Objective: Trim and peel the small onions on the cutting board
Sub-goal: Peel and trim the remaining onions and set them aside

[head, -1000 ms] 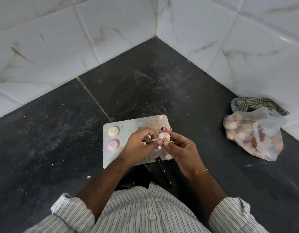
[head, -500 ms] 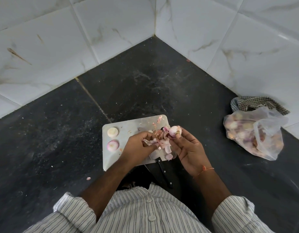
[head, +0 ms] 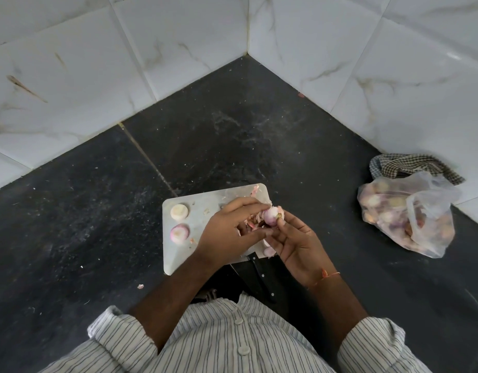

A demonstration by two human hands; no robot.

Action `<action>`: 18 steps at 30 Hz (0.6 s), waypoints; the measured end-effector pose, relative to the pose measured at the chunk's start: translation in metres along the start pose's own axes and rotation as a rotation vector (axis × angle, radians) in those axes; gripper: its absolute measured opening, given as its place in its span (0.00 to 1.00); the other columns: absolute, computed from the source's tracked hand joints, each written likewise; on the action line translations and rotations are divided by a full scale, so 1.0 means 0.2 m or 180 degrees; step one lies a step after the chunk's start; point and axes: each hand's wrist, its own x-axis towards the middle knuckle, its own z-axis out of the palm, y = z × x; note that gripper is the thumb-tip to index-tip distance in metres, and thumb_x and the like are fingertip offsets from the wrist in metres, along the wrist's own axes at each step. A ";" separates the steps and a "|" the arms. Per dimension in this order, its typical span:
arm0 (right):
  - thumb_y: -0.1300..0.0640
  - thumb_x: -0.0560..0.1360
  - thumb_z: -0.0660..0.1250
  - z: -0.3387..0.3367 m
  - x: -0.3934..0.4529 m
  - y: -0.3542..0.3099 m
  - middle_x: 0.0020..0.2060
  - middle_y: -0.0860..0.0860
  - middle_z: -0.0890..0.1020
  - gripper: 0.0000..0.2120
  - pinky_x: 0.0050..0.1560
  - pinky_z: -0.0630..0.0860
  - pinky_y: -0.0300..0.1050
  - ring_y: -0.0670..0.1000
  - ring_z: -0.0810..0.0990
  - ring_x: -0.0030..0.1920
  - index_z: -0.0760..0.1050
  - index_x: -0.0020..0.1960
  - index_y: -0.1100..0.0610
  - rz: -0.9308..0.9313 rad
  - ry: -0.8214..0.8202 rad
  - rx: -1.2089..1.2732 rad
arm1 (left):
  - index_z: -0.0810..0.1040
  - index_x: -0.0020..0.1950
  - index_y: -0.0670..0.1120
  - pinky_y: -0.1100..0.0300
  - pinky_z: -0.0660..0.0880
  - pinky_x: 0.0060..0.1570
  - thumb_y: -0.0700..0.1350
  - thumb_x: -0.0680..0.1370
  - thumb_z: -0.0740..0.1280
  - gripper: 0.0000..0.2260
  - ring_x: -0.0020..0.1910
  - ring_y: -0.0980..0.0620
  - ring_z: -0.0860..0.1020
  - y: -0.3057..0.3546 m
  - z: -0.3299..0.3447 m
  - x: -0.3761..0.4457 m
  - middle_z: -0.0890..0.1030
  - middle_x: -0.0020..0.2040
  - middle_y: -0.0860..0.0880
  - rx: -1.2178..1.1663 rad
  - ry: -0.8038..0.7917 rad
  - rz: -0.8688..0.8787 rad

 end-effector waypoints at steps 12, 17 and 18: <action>0.63 0.83 0.65 0.00 -0.01 0.04 0.60 0.62 0.85 0.16 0.59 0.84 0.46 0.51 0.86 0.53 0.78 0.70 0.65 0.0137 -0.0341 0.0286 | 0.84 0.54 0.53 0.64 0.77 0.40 0.47 0.73 0.84 0.14 0.34 0.55 0.78 0.02 -0.01 -0.01 0.82 0.57 0.57 -0.0444 0.0146 -0.0132; 0.64 0.84 0.64 0.01 -0.03 0.04 0.59 0.63 0.85 0.16 0.55 0.85 0.45 0.52 0.87 0.53 0.77 0.70 0.67 0.0180 -0.0391 0.0402 | 0.81 0.52 0.56 0.61 0.77 0.39 0.47 0.73 0.83 0.14 0.32 0.51 0.76 0.02 -0.01 -0.01 0.81 0.56 0.56 -0.0570 -0.0043 -0.0264; 0.64 0.84 0.64 0.01 -0.03 0.05 0.59 0.63 0.85 0.16 0.55 0.85 0.45 0.52 0.87 0.53 0.77 0.70 0.68 0.0190 -0.0393 0.0415 | 0.81 0.52 0.56 0.60 0.77 0.39 0.47 0.74 0.83 0.14 0.33 0.50 0.77 0.02 -0.01 -0.01 0.81 0.56 0.56 -0.0564 -0.0117 -0.0261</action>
